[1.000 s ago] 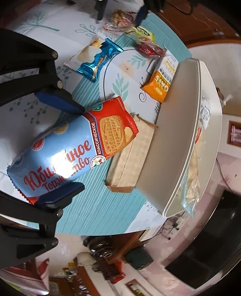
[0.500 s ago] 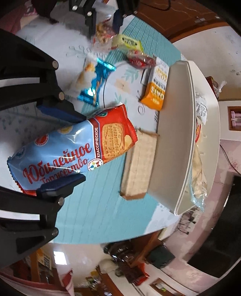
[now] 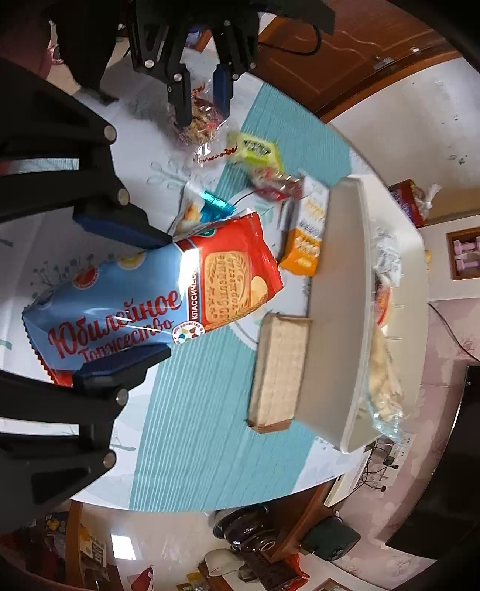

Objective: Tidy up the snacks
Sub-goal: 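Grasp the blue-red Yubileinoe biscuit pack with the right tool while the left tool grasps a small red-tied bag, then carry both packs over the tray and open both tools to drop them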

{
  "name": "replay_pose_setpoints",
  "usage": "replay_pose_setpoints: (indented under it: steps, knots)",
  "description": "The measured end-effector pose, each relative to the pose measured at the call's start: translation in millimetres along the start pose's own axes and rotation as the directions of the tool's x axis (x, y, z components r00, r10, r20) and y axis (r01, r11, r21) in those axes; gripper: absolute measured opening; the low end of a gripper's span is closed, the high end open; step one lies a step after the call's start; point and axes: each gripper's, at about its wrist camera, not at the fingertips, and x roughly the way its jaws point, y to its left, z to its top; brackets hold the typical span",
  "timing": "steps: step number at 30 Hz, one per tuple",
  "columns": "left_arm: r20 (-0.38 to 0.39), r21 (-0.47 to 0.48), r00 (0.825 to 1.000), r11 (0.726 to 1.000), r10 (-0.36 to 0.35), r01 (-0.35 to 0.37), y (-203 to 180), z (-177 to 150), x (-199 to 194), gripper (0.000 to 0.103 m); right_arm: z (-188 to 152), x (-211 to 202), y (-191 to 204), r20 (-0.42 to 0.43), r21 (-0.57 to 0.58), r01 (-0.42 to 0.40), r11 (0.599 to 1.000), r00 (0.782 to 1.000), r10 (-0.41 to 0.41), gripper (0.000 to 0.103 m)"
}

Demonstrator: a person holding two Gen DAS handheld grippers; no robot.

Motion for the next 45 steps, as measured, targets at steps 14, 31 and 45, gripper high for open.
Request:
replay_pose_setpoints:
  steps: [14,31,45]
  knots:
    - [0.179,-0.137,0.984,0.991,0.012,0.013,23,77,-61,0.034,59,-66,11,0.174,-0.04,-0.031,0.999,0.984,0.038,0.052]
    - [0.361,-0.33,0.931,0.941,0.054,0.073,107,164,-45,0.034,166,-38,-28,0.299,0.218,-0.026,0.975,0.953,-0.041,0.053]
    - [0.338,-0.436,0.94,0.893,0.048,0.111,146,187,0,0.035,204,18,-38,0.343,0.32,-0.063,0.945,0.938,-0.054,0.057]
